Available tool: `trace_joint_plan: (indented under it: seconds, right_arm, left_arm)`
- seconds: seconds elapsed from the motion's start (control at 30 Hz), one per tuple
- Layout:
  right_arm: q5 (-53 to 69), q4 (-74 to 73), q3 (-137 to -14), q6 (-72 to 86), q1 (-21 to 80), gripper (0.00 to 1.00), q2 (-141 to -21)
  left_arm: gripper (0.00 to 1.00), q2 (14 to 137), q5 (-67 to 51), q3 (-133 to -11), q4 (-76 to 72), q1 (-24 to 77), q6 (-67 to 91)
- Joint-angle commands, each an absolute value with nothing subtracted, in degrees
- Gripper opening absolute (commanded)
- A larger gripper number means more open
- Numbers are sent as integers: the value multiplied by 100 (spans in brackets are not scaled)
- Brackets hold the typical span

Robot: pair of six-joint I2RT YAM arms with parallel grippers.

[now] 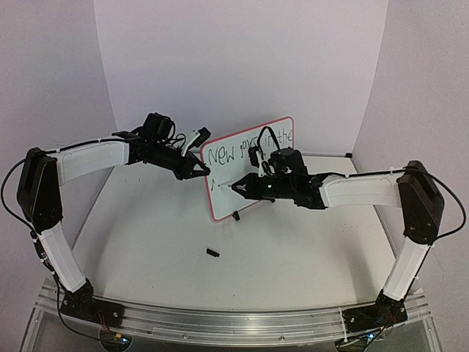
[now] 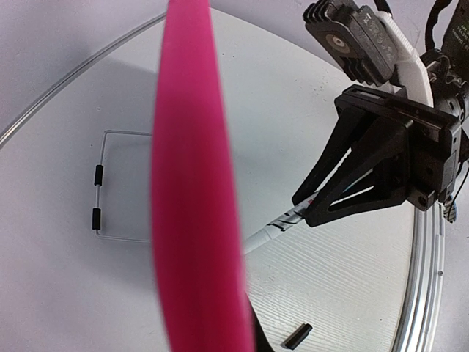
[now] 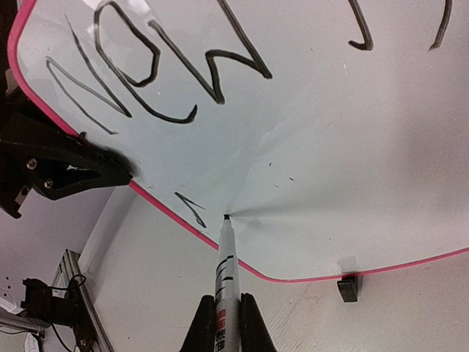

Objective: Write a sentence on the whiteboard

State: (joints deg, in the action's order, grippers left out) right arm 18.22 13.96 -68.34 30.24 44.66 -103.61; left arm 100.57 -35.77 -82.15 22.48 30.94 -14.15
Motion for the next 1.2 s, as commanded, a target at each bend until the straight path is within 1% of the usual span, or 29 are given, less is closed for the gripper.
trace_joint_plan:
  seconds: [0.0, 0.3, 0.77, 1.17]
  right_arm:
    - [1759, 1599, -7066, 3031, 4460, 0, -10431]
    - [1730, 1617, -7244, 3015, 4452, 0, -10358]
    - [1504, 1783, -6927, 3107, 4346, 0, -10070]
    - [1515, 1928, -6772, 3199, 4267, 0, -10052]
  left_arm:
    - [0, 10187, -3911, -8174, 3024, 3313, -1491]
    - [0, 10169, -3902, -8178, 3025, 3313, -1490]
    - [0, 10169, -3903, -8174, 3026, 3314, -1489]
    - [0, 10178, -3902, -8173, 3026, 3313, -1487]
